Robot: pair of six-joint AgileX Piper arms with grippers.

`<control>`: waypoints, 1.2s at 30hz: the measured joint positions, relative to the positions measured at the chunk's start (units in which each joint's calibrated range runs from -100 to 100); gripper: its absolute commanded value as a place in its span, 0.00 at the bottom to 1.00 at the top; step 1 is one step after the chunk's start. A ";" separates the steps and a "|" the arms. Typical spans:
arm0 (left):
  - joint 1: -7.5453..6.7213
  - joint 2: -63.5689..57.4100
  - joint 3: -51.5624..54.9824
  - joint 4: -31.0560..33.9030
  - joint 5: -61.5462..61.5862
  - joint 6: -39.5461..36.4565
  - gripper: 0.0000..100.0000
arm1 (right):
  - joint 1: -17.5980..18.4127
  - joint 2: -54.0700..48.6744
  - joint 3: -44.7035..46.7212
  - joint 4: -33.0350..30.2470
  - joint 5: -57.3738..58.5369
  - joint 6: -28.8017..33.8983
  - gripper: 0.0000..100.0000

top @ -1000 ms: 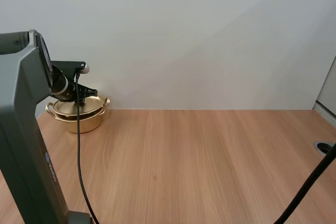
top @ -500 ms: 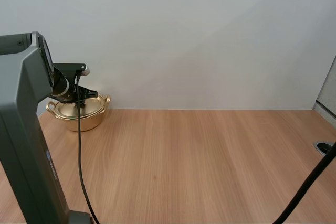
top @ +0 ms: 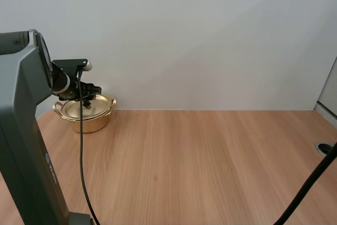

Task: Open the pot, put the car inside, and close it

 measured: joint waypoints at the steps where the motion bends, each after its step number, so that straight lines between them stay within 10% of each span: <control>1: 0.00 -0.81 0.00 0.00 0.00 0.00 1.00 | 0.00 0.00 0.00 0.00 0.00 0.00 0.00; 20: -0.44 -29.73 7.27 -2.73 20.70 -16.63 0.98 | 0.00 0.00 2.14 0.05 -0.25 0.20 0.00; 36: -0.44 -60.36 35.26 -8.81 19.72 -5.61 0.98 | -0.03 -4.48 29.48 0.40 -35.26 1.41 0.00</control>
